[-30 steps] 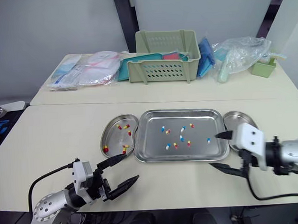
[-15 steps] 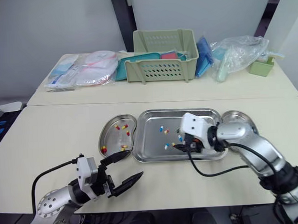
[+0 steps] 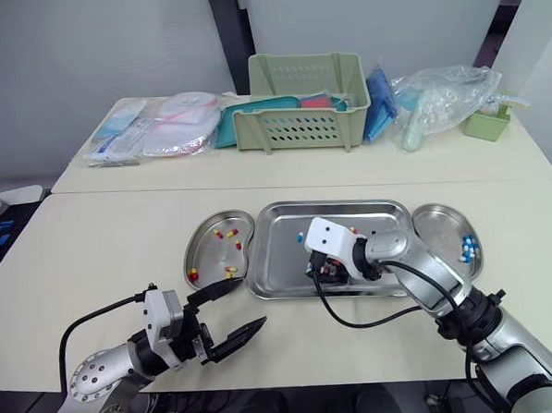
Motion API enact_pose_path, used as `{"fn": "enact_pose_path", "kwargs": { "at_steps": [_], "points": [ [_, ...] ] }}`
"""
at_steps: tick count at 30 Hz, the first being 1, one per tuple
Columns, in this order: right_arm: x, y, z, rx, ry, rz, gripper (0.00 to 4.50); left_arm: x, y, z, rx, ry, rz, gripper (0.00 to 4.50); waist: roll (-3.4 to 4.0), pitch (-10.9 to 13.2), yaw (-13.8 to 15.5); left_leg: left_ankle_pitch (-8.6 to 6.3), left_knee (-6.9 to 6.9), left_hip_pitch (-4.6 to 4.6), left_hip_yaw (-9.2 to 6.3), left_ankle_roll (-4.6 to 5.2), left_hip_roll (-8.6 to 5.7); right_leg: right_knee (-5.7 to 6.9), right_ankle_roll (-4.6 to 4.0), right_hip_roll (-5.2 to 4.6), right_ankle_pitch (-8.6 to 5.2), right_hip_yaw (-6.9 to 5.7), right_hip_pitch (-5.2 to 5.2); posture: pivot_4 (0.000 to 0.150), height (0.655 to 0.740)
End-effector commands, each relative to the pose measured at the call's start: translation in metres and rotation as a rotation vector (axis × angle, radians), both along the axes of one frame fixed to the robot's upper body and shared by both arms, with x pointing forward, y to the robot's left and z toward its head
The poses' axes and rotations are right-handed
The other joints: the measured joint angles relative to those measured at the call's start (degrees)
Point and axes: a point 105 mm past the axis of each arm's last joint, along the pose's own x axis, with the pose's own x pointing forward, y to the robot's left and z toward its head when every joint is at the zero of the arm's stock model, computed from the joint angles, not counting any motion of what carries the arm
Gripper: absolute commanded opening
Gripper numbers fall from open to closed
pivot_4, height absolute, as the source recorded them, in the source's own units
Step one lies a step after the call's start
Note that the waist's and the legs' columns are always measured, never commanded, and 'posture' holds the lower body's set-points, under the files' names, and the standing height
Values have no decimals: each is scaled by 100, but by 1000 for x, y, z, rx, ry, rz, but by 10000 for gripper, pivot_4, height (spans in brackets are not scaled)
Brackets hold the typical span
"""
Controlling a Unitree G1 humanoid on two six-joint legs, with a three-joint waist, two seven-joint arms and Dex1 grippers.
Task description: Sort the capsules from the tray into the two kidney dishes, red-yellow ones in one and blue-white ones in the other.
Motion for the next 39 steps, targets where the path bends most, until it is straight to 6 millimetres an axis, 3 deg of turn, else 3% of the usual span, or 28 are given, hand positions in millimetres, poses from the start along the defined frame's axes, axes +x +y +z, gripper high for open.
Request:
{"fn": "enact_pose_path", "kwargs": {
  "at_steps": [1, 24, 39],
  "points": [
    [3, 3, 17, -1, -60, 67, 28907, -3, -1, 5, 7, -32, -16, 45000, 0, 0, 0, 0, 0, 0, 0, 0, 0, 0, 0, 0, 0, 0, 0, 1500, 7400],
    [29, 16, 8, -281, -27, 534, 28907, -2, -8, 4, 17, -32, -33, 45000, 7, 6, -92, 0, -1, 1, -1, 0, 1, 1, -1, 0, 0, -1, -4, 1500, 7400],
    [39, 20, -3, -403, 3, 643, 28907, -5, -11, 4, 19, -30, -26, 45000, 11, 9, -114, 0, -2, 5, -2, 0, 1, 3, -1, 0, 1, 0, -4, 1500, 7400]
  ]
}}
